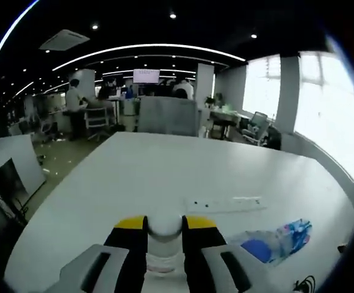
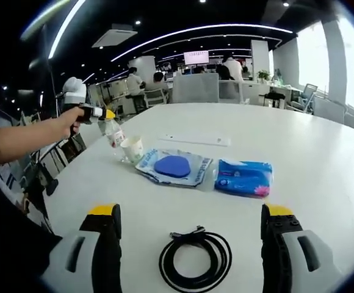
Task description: Arrange the tabletop items into an orderly group along one side of the table until the central work area is clear of visible clutter.
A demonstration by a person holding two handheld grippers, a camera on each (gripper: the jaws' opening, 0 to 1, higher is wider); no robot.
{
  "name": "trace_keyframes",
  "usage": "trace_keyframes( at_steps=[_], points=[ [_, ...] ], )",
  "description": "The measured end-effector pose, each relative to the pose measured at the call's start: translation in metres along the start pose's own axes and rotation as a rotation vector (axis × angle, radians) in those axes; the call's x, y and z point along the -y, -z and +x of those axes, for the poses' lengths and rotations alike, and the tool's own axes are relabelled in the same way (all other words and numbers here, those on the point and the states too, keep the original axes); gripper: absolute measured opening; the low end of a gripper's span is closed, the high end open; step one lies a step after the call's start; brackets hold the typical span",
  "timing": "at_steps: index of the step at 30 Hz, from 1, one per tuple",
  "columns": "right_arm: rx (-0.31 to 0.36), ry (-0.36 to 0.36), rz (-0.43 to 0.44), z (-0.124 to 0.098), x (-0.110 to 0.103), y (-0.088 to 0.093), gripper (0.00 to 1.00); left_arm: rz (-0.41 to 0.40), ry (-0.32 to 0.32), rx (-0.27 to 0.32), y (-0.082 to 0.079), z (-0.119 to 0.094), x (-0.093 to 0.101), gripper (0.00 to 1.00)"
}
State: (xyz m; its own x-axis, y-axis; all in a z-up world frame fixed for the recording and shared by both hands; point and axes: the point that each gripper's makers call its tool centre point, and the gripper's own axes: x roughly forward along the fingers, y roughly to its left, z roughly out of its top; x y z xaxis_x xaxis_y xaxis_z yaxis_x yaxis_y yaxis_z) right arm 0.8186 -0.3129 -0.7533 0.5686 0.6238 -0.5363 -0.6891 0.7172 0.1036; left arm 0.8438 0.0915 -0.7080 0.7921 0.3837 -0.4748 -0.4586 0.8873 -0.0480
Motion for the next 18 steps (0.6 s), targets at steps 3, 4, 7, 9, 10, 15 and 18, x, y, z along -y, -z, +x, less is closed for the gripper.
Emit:
trace_keyframes(
  at_steps=[3, 4, 7, 9, 10, 15, 18],
  points=[
    [-0.003, -0.006, -0.006, 0.0011, -0.0013, 0.0005, 0.91, 0.037, -0.016, -0.005, 0.0035, 0.0016, 0.0026, 0.18],
    [-0.005, -0.006, -0.007, 0.0012, -0.0012, 0.0008, 0.91, 0.041, -0.019, -0.004, 0.0047, 0.0022, 0.0032, 0.18],
    [-0.002, -0.003, 0.000, 0.0010, 0.0000, 0.0016, 0.91, 0.044, -0.034, 0.013, 0.0037, 0.0029, 0.0022, 0.19],
    [-0.006, -0.004, 0.002, 0.0011, -0.0006, 0.0034, 0.91, 0.045, -0.044, 0.018, 0.0028, 0.0035, 0.0005, 0.19],
    [-0.009, -0.004, 0.001, 0.0013, -0.0006, 0.0044, 0.91, 0.056, -0.050, 0.020, 0.0031, 0.0030, 0.0008, 0.19],
    [-0.006, -0.001, 0.006, 0.0011, -0.0002, 0.0062, 0.90, 0.114, -0.068, 0.056, 0.0016, -0.0004, -0.0004, 0.20],
    [-0.006, 0.006, -0.002, 0.0005, -0.0007, 0.0068, 0.91, 0.129, -0.066, 0.070, 0.0021, 0.0009, 0.0001, 0.21]
  ],
)
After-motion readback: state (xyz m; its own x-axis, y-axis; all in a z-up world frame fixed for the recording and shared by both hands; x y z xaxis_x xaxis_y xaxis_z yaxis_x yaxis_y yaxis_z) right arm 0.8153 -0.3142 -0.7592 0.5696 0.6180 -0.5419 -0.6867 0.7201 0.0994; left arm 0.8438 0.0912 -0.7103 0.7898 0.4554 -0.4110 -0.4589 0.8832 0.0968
